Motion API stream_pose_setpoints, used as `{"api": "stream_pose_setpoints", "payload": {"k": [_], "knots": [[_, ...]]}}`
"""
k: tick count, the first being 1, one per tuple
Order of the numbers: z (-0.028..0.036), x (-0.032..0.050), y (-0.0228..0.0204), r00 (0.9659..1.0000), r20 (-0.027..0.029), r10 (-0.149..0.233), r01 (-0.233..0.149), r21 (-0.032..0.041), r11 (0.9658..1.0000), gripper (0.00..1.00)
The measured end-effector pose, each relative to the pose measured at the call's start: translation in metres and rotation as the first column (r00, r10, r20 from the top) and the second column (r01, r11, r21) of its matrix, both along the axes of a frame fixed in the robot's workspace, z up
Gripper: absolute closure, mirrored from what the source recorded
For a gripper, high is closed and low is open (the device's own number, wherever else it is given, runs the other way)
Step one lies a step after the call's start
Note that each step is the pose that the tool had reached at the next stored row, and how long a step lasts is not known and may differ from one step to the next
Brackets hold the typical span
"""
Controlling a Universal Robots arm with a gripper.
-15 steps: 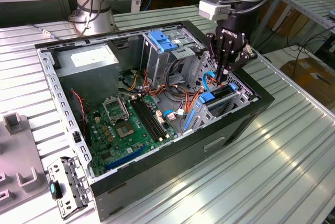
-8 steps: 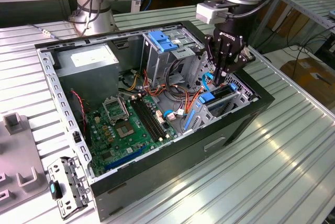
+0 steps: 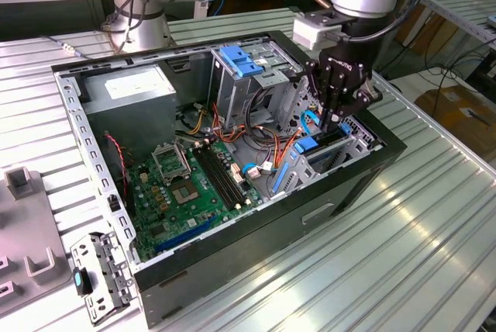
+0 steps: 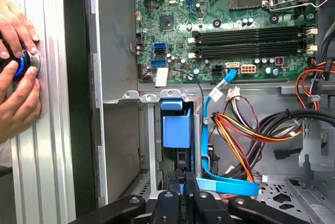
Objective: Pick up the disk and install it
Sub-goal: 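Insert the second disk wire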
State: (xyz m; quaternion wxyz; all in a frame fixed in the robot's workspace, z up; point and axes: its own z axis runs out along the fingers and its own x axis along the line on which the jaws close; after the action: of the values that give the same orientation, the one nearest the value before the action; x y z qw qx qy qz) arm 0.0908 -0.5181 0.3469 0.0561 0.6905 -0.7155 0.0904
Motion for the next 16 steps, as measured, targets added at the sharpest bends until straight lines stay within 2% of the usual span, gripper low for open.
{"api": "stream_pose_setpoints", "payload": {"k": [2,3,7,9,16], "knots": [[-0.0001,-0.0007,-0.0007,1.0000,0.0073,0.000,0.000,0.0122,0.9999,0.84],[-0.0002,-0.0012,-0.0011,1.0000,0.0091,0.000,-0.001,0.0170,0.9999,0.84],[-0.0011,-0.0025,-0.0034,0.9999,0.0106,0.001,-0.001,0.0339,0.9994,0.84],[-0.0014,-0.0025,-0.0050,0.9999,0.0105,0.001,-0.001,0.0387,0.9993,0.84],[-0.0016,-0.0024,-0.0054,0.9999,0.0105,0.001,-0.001,0.0393,0.9992,0.84]]}}
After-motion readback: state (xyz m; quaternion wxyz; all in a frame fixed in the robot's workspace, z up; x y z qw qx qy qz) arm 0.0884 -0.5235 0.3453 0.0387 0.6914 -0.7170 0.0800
